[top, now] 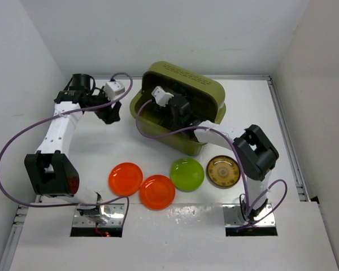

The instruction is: Load the plates into the dish rack

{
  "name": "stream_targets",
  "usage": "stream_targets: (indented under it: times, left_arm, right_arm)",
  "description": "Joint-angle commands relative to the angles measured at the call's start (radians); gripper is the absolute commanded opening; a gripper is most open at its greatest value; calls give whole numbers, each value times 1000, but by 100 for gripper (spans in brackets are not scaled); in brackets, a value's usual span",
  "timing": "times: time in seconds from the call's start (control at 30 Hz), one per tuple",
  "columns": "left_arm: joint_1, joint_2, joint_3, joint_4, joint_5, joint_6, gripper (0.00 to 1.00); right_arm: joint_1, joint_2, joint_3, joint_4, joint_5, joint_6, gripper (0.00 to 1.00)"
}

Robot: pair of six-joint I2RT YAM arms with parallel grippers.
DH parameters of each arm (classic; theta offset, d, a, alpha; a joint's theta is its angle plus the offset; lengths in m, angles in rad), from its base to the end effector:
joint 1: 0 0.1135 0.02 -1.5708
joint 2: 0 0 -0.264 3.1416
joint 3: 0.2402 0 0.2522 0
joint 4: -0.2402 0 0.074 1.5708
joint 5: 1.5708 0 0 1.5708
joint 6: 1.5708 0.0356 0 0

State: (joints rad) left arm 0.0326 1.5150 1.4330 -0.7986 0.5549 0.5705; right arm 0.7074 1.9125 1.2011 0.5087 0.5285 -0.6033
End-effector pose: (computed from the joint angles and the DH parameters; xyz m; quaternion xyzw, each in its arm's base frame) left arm 0.3211 -0.0083 0.3364 0.3298 0.8479 -0.1495 0.3872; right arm 0.3429 0.2695 0.2267 -0.3251 0.6937 -0.1704 0.6197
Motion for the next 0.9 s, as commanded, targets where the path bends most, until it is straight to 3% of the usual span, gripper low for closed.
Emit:
stream_targets:
  times: [0.0, 0.1, 0.17, 0.27, 0.47, 0.57, 0.67, 0.87]
  left_arm:
    - [7, -3, -60, -312, 53, 368, 68]
    - [7, 71, -140, -384, -35, 413, 77]
    - [7, 103, -184, -433, -26, 479, 82]
    - [-22, 91, -267, -357, -50, 459, 86]
    - [-54, 59, -367, -344, -46, 473, 88]
    - [-111, 16, -526, -192, -169, 410, 88]
    - [-120, 5, -583, -69, -217, 340, 88]
    - [-146, 14, -644, -28, -207, 330, 88]
  right_arm:
    - [7, -107, 61, -168, -76, 155, 100]
    - [9, -138, 100, -368, -165, 220, 100]
    - [15, -158, 109, -404, -200, 247, 100]
    - [12, -201, 97, -484, -262, 296, 100]
    - [49, -305, -3, -538, -245, 315, 100]
    - [64, -369, -72, -536, -226, 349, 100]
    - [70, -411, -104, -558, -211, 398, 100]
    - [104, -494, -172, -569, -141, 441, 100]
